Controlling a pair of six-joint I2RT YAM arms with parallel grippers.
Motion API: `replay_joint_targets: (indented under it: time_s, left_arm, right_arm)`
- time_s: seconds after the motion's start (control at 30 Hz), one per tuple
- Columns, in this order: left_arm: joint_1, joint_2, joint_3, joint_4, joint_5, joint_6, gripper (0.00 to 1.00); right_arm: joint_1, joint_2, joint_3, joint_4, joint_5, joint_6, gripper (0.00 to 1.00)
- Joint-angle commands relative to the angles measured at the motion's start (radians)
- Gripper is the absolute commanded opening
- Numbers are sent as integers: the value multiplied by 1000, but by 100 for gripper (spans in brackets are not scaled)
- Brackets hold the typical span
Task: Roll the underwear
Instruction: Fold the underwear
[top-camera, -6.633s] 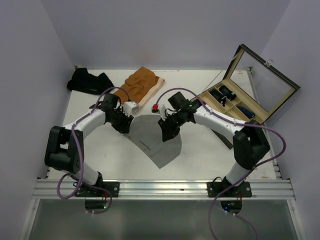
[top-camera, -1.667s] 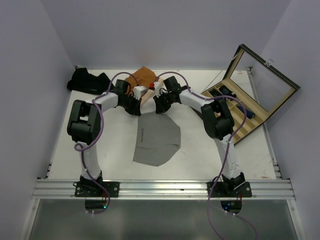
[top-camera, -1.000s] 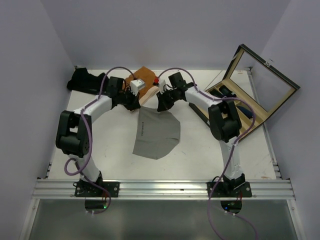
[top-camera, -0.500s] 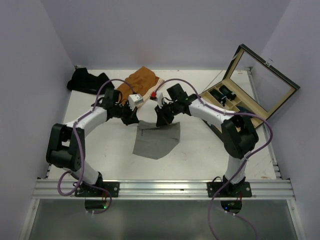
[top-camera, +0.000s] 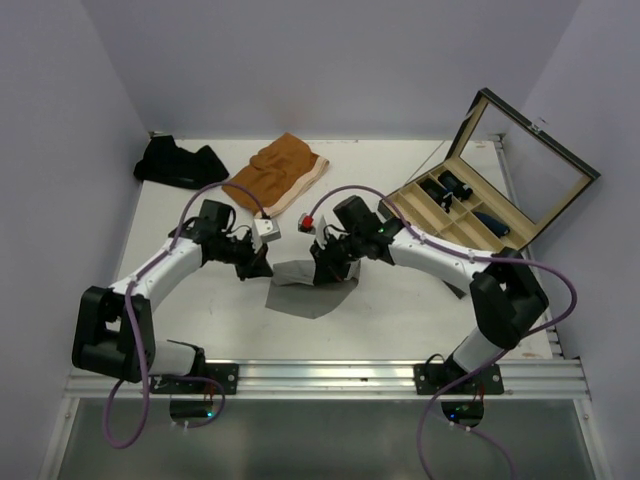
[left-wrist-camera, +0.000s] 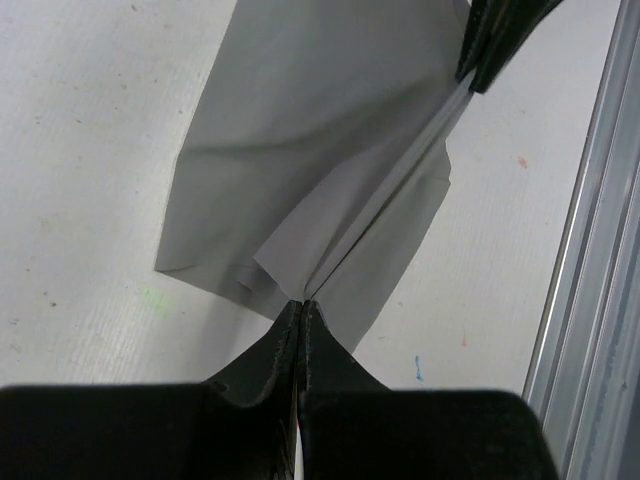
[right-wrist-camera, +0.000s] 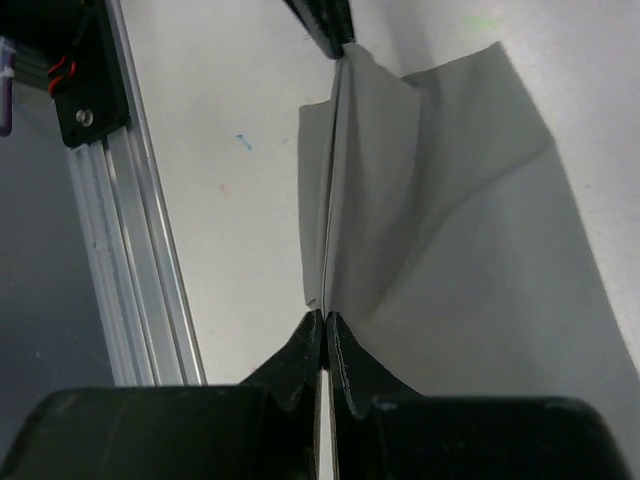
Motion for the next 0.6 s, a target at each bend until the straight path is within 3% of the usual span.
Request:
replay_joint_targets:
  time_s: [0.0, 0.13, 0.33, 0.37, 0.4, 0.43, 0.47, 0.57]
  left_arm:
    - [3, -32, -16, -40, -18, 82, 0]
    - [0, -26, -24, -56, -66, 118, 0]
    - [0, -67, -65, -56, -86, 175, 0]
    - [0, -67, -70, -63, -87, 195, 0]
    - [0, -65, -77, -73, -90, 210, 0]
    - [0, -61, -79, -88, -96, 232, 4]
    - [0, -62, -82, -120, -98, 278, 14]
    - [1, -96, -82, -181, -107, 361, 30]
  right_arm:
    - [46, -31, -50, 26, -23, 35, 0]
    - [117, -15, -81, 55, 15, 41, 0]
    - [123, 13, -87, 64, 44, 32, 0]
    - [124, 19, -86, 53, 40, 30, 10]
    - [124, 22, -80, 40, 14, 21, 13]
    - [124, 22, -75, 29, 8, 10, 16]
    - [126, 9, -72, 12, 0, 3, 22]
    - [126, -18, -45, -52, -8, -47, 26]
